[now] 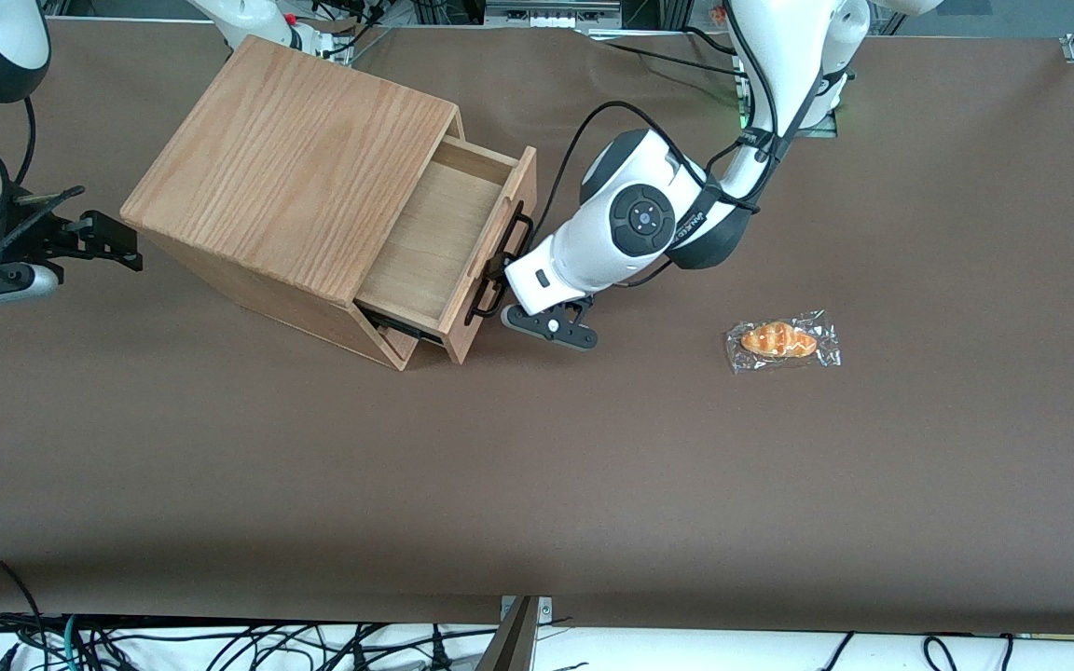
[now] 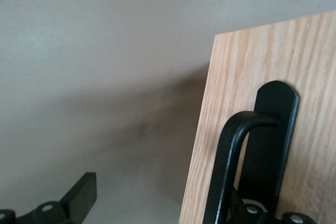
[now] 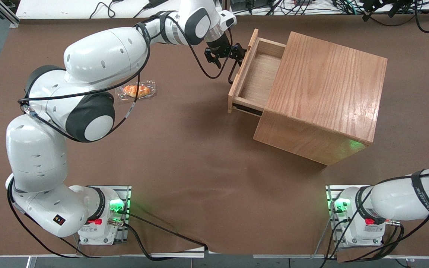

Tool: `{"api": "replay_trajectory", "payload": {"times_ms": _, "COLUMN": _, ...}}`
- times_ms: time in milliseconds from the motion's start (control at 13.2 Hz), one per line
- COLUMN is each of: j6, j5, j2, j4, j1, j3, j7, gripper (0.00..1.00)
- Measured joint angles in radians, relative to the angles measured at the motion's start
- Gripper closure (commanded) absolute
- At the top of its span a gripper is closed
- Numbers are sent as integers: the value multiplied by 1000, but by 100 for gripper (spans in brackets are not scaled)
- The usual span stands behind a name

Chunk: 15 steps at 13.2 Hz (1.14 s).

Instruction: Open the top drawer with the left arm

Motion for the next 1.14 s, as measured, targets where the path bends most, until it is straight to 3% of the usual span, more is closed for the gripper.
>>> {"api": "replay_trajectory", "payload": {"times_ms": 531, "j6": -29, "j5": 0, "j2": -1, "j4": 8, "j1": 29, "j3": 3, "j7": 10, "gripper": 0}}
{"api": "replay_trajectory", "payload": {"times_ms": 1138, "j6": -183, "j5": 0, "j2": -26, "j4": 101, "j1": 33, "j3": 5, "j7": -46, "gripper": 0}}
